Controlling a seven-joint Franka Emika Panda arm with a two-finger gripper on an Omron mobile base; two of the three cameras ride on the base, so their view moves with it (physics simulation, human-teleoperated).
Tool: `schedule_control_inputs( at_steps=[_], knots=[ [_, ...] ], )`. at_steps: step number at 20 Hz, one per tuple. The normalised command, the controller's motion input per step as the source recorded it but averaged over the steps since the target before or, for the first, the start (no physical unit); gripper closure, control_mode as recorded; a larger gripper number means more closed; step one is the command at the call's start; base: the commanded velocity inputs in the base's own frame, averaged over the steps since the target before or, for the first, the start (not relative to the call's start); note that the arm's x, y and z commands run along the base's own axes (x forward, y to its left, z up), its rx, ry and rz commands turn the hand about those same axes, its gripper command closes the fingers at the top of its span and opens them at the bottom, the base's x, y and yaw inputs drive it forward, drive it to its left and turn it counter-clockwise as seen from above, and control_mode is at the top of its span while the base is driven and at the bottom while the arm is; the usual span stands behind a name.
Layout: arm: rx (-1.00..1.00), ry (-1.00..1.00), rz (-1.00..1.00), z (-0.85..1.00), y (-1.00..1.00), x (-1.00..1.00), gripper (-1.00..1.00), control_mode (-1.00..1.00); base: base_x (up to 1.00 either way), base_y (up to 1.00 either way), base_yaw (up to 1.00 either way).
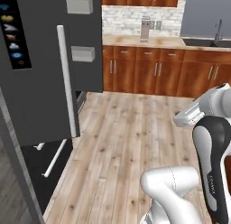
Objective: Take the donuts from the fridge and place them on the empty tray on the dining counter.
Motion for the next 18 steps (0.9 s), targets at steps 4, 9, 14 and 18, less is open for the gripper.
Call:
schedule_control_inputs(
  at_steps=[4,9,14,18],
  knots=[
    [0.00,0.00,0.00,0.00,0.00,0.00,-1.00,1.00,0.30,0.00,0.40],
    [0.00,0.00,0.00,0.00,0.00,0.00,-1.00,1.00,0.41,0.00,0.39],
    [0.00,0.00,0.00,0.00,0.00,0.00,-1.00,1.00,0.44,0.00,0.34],
    [0.00,0.00,0.00,0.00,0.00,0.00,-1.00,1.00,0.42,-0.36,0.23]
  ],
)
